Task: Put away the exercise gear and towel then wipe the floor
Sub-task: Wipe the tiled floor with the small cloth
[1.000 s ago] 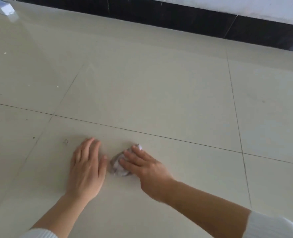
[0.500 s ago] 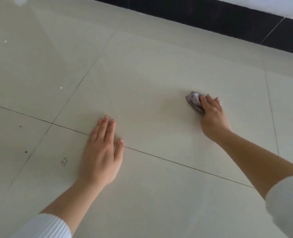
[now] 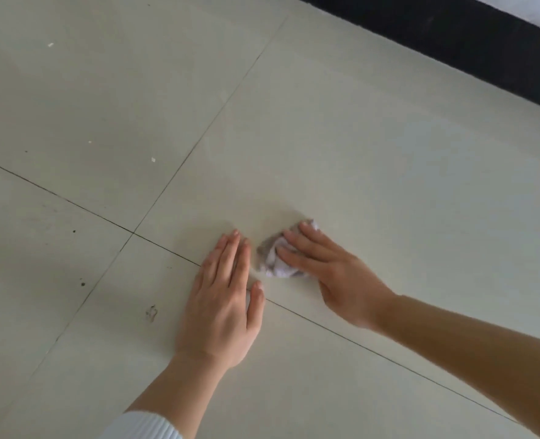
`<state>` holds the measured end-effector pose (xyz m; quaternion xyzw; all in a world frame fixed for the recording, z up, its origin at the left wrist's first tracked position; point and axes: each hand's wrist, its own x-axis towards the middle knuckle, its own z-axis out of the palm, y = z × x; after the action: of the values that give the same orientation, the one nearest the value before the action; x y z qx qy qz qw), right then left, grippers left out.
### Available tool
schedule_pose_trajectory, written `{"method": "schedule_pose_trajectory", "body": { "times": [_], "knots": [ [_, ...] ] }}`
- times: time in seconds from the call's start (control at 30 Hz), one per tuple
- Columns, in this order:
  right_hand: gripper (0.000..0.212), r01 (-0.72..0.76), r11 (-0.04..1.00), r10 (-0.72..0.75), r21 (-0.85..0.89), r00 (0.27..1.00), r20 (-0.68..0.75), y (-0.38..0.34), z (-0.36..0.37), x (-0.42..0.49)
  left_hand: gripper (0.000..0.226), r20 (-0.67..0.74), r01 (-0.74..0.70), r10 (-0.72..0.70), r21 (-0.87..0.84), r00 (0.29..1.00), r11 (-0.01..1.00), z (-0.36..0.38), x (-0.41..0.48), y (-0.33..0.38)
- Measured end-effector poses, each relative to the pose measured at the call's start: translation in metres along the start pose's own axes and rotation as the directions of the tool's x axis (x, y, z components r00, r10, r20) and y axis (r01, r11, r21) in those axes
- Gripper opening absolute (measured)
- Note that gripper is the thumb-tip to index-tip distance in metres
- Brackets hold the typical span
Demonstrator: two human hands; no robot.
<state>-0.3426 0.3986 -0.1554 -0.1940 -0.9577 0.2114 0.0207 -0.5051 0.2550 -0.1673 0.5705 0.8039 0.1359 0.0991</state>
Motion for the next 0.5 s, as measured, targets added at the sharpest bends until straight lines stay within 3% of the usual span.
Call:
{"method": "schedule_pose_trajectory", "body": {
  "times": [0.07,0.13,0.2,0.27,0.33,0.4,0.5],
  "knots": [
    [0.074,0.164,0.986,-0.163,0.007,0.976,0.147,0.005,-0.007,-0.026,0.06,0.016,0.011,-0.011,-0.01,1.0,1.0,-0.002,0.0,0.001],
    [0.079,0.147,0.989,-0.147,0.011,0.979,0.14,0.03,-0.022,-0.017,0.06,0.012,0.019,-0.019,-0.009,1.0,1.0,-0.002,0.001,0.002],
    [0.081,-0.113,0.993,0.114,0.032,0.994,-0.001,0.055,-0.036,0.017,0.059,0.003,0.021,-0.021,-0.003,1.0,1.0,-0.002,0.001,0.003],
    [0.077,-0.413,0.909,0.417,0.058,0.891,-0.179,0.067,-0.045,0.066,0.059,-0.011,0.015,-0.015,-0.006,1.0,1.0,-0.001,0.001,0.003],
    [0.074,-0.554,0.829,0.556,0.075,0.805,-0.205,0.062,-0.041,0.116,0.059,-0.026,0.013,-0.013,-0.011,1.0,1.0,-0.001,0.001,0.003],
    [0.07,-0.513,0.857,0.512,0.049,0.837,-0.192,0.047,-0.032,0.151,0.06,-0.037,0.017,-0.018,-0.023,0.999,1.0,0.001,0.001,0.002],
    [0.057,-0.263,0.963,0.268,0.056,0.958,-0.103,0.02,-0.019,0.158,0.063,-0.064,0.024,-0.028,-0.062,0.998,0.998,0.002,0.0,0.0]
  ]
}}
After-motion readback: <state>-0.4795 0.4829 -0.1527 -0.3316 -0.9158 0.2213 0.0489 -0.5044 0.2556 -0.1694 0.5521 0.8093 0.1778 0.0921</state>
